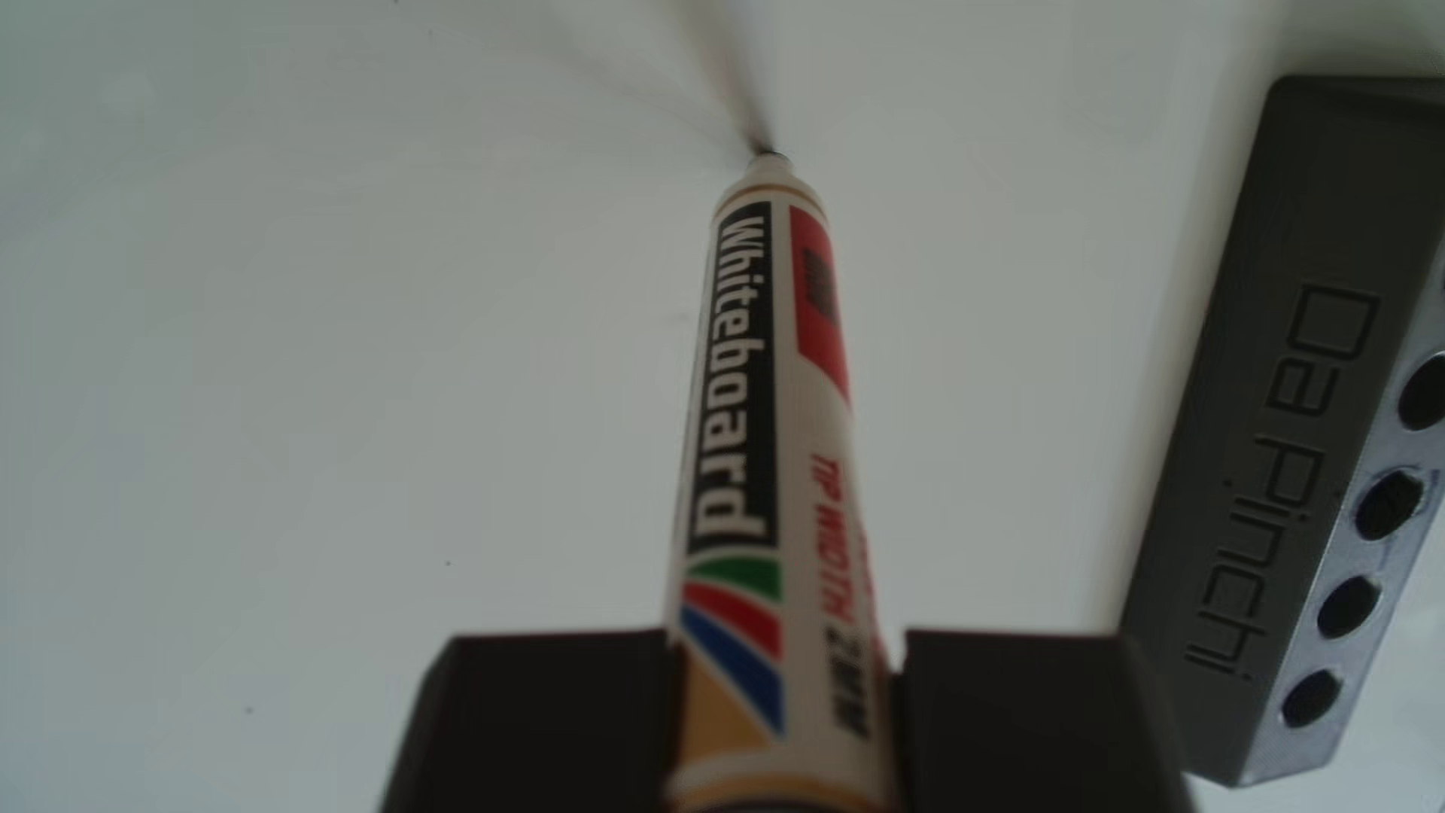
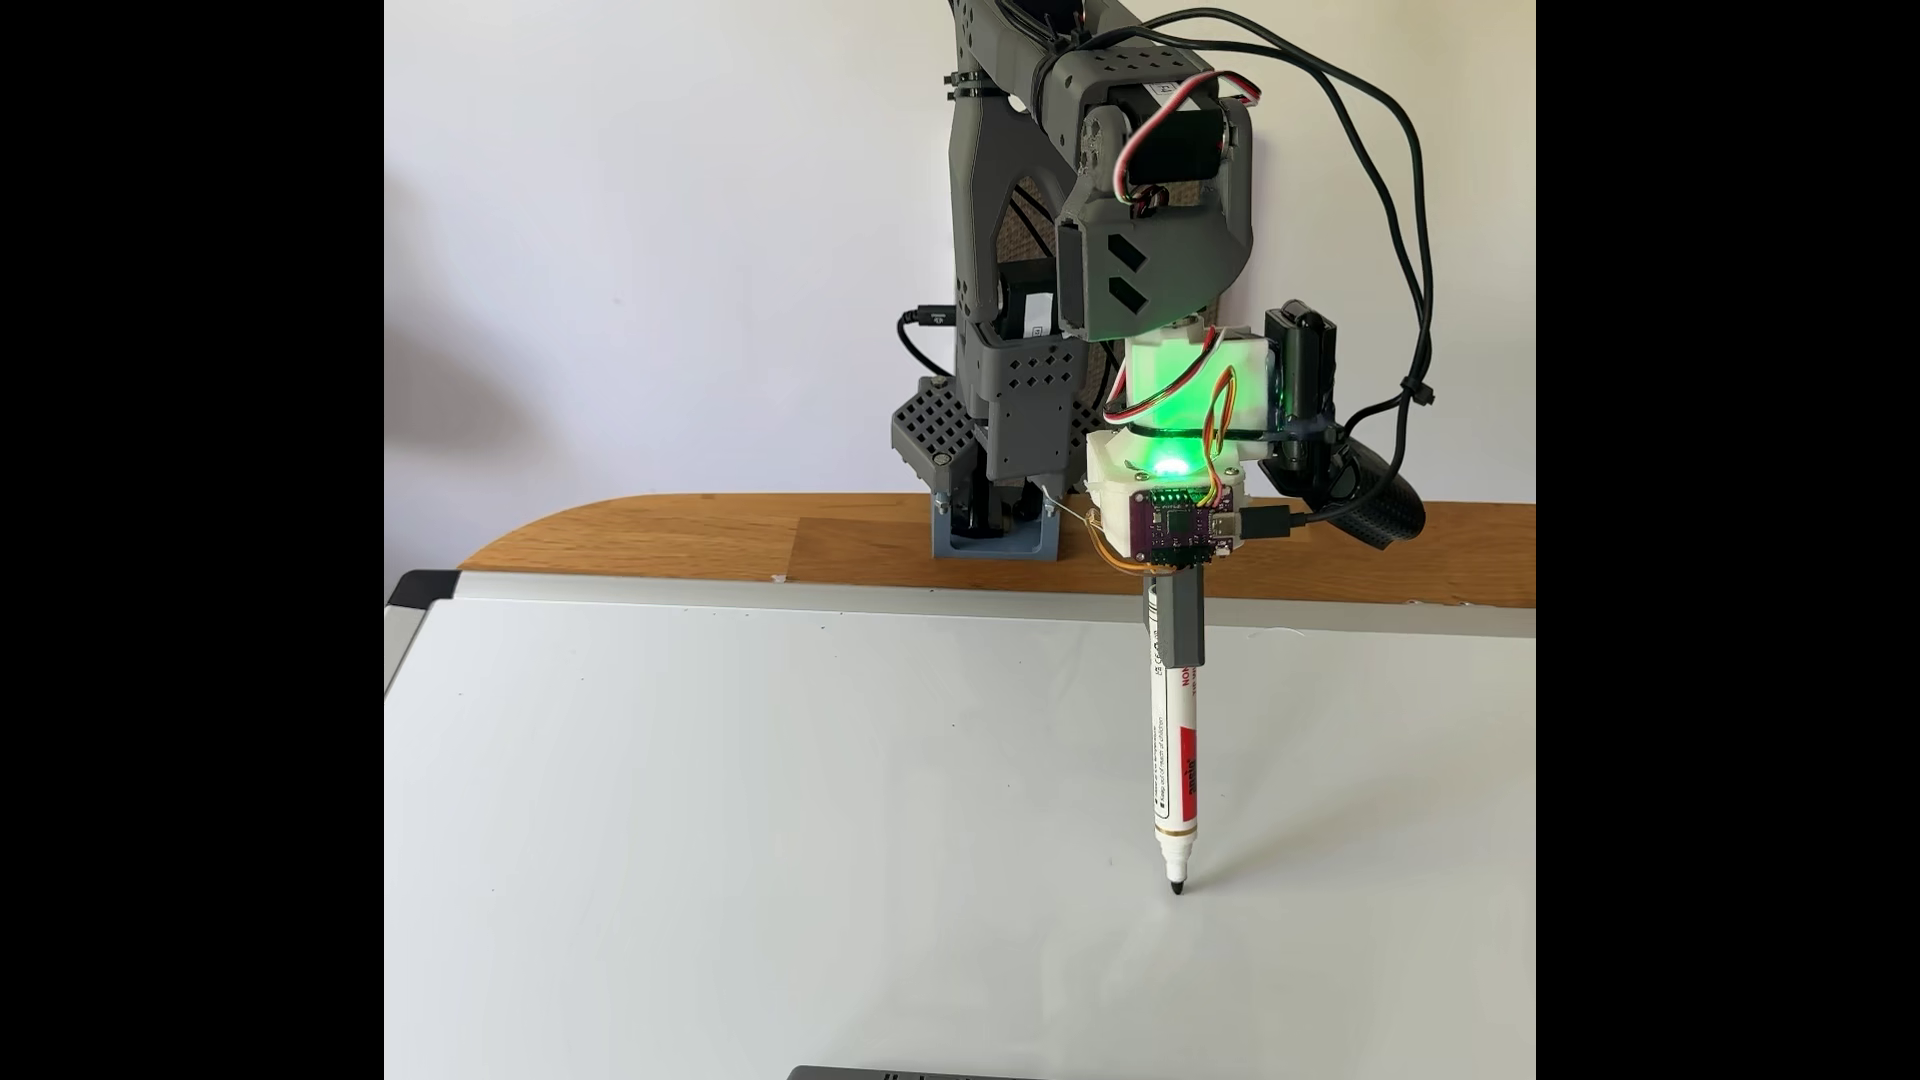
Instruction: Draw a face
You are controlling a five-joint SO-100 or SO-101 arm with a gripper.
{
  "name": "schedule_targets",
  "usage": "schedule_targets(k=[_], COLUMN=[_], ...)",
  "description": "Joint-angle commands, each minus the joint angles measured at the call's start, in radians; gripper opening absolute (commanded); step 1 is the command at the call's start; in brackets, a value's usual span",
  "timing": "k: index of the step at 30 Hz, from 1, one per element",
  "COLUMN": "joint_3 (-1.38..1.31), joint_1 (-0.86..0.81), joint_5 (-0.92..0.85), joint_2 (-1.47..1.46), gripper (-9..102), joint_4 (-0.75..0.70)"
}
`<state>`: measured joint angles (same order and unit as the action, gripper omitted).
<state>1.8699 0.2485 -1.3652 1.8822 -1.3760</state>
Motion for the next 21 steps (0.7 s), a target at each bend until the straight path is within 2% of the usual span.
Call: schedule_targets(k=[1, 13, 21], joint_3=[0.002, -0.014, 0.031], joint_1=[-0.006, -0.006, -0.006], joint_5=[0.005, 0.006, 0.006], joint_2=[0.006, 0.051, 0.164], gripper=[-1, -1, -1], joint_4=[0.003, -0.17, -0.176])
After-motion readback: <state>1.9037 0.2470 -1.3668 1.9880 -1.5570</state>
